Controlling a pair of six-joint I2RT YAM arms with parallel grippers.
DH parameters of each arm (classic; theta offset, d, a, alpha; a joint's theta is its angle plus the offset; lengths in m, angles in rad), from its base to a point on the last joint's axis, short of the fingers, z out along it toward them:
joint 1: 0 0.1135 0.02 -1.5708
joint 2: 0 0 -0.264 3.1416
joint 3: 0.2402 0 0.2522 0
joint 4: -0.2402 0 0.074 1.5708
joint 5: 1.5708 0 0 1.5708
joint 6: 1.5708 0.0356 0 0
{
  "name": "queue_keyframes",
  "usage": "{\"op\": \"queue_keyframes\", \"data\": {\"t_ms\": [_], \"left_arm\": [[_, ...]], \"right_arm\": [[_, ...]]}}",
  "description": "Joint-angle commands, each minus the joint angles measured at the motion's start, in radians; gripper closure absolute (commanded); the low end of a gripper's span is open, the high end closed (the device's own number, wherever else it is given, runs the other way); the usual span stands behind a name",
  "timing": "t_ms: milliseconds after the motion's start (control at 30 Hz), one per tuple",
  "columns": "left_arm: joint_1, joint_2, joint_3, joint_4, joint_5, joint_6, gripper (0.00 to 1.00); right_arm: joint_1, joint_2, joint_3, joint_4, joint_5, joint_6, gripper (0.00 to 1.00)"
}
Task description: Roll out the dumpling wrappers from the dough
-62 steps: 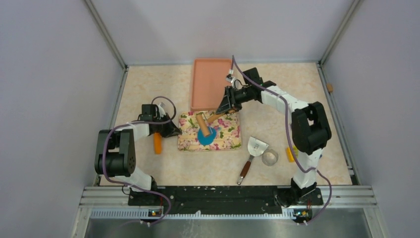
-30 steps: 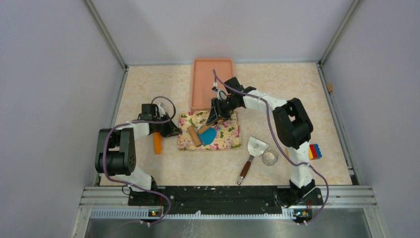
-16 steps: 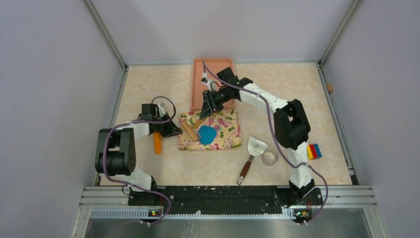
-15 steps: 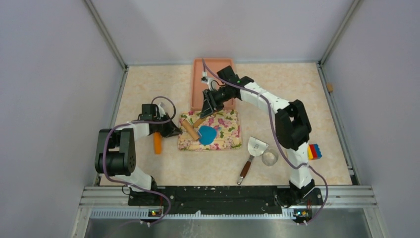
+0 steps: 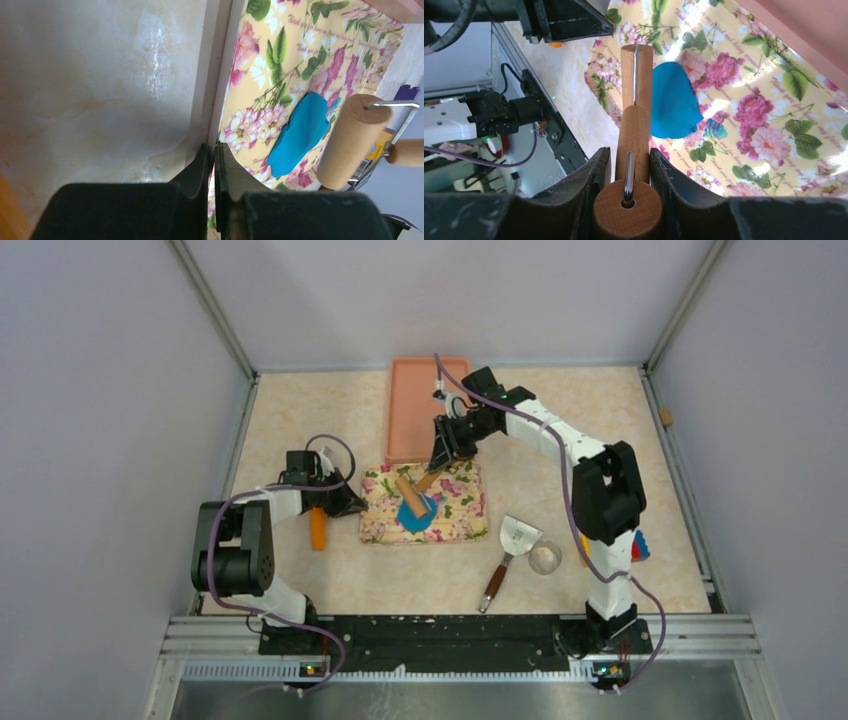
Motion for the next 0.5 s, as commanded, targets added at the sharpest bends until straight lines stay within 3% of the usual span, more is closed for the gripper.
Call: {"op": "queue_keyframes", "data": {"t_ms": [0, 167, 300, 467], "left_arm": [[0.005, 0.006, 0.013, -0.005, -0.016, -0.008, 1.00], [0.005, 0.006, 0.011, -0.006, -0.020, -0.005, 1.00], [0.005, 0.007, 0.013, -0.010, -0.022, -0.004, 1.00], [0.005, 0.008, 0.018, -0.010, -0.028, -0.008, 1.00]], "right_arm": [[-0.003, 0.052, 0.004, 0.045, -0.057, 0.093, 1.00], [-0.009, 0.129, -0.004, 0.046, 0.013, 0.135, 1.00], [-0.030, 0.166, -0.019, -0.048, 0.210, 0.073, 1.00], [-0.114, 0.141, -0.089, -0.095, 0.345, 0.003, 1.00]]}}
